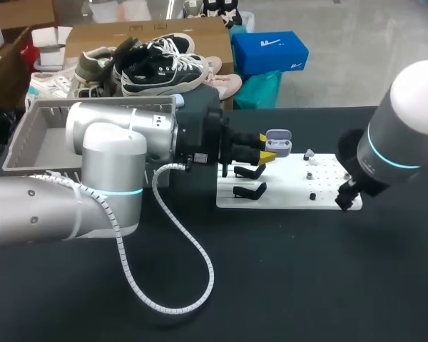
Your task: Pick up each earbud case from the left stands, insert the matching earbuds, close the lid, and place the case in the box.
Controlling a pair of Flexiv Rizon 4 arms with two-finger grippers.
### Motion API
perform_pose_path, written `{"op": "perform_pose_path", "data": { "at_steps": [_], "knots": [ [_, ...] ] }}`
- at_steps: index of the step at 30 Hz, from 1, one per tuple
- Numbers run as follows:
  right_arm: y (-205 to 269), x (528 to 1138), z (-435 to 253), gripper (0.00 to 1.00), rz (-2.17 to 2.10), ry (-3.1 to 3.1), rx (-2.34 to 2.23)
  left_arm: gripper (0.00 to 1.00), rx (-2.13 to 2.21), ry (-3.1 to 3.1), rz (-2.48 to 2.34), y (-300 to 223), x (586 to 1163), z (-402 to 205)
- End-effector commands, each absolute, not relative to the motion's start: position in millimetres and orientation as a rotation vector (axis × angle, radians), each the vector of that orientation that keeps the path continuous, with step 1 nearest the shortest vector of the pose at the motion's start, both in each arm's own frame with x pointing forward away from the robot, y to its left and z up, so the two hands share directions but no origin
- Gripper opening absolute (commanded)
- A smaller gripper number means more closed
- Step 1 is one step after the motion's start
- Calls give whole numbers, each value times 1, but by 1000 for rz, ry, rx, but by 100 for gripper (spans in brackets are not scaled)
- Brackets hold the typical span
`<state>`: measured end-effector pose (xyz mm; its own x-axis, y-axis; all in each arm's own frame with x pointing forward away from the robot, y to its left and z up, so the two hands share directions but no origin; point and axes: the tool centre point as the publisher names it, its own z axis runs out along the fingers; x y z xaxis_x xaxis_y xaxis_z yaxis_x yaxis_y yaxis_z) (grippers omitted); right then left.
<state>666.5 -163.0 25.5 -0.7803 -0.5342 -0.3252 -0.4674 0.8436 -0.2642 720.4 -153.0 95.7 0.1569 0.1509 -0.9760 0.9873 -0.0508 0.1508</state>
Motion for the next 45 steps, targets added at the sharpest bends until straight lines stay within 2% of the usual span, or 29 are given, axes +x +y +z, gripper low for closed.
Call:
{"op": "perform_pose_path", "data": {
  "at_steps": [1,2,5,8,10,11,18,23,25,27,32,45],
  "knots": [
    [-164,659,24,73,-315,2596,-720,0,1421,1182,-1046,-153,721,95],
    [-164,659,24,71,-316,2597,-721,0,1421,1182,-1046,-153,721,95],
    [-164,658,24,72,-313,2600,-719,0,1421,1182,-1046,-153,721,95],
    [-163,658,23,67,-305,2606,-723,0,1421,1182,-1046,-153,721,95],
    [-161,658,22,59,-291,2608,-726,0,1421,1182,-1046,-153,721,95],
    [-160,659,21,58,-285,2609,-731,0,1421,1182,-1046,-153,721,95],
    [-157,660,18,71,-239,2620,-738,0,1421,1182,-1046,-153,721,95],
    [-156,659,18,66,-260,2619,-736,0,1421,1182,-1046,-153,721,95],
    [-156,659,19,62,-262,2618,-733,0,1421,1182,-1046,-153,721,95],
    [-156,659,19,51,-262,2617,-729,0,1421,1182,-1046,-153,721,95],
    [-156,659,20,40,-268,2616,-723,0,1421,1182,-1046,-153,721,95],
    [-156,662,21,37,-269,2614,-705,0,1421,1182,-1046,-153,721,95]
  ]
}}
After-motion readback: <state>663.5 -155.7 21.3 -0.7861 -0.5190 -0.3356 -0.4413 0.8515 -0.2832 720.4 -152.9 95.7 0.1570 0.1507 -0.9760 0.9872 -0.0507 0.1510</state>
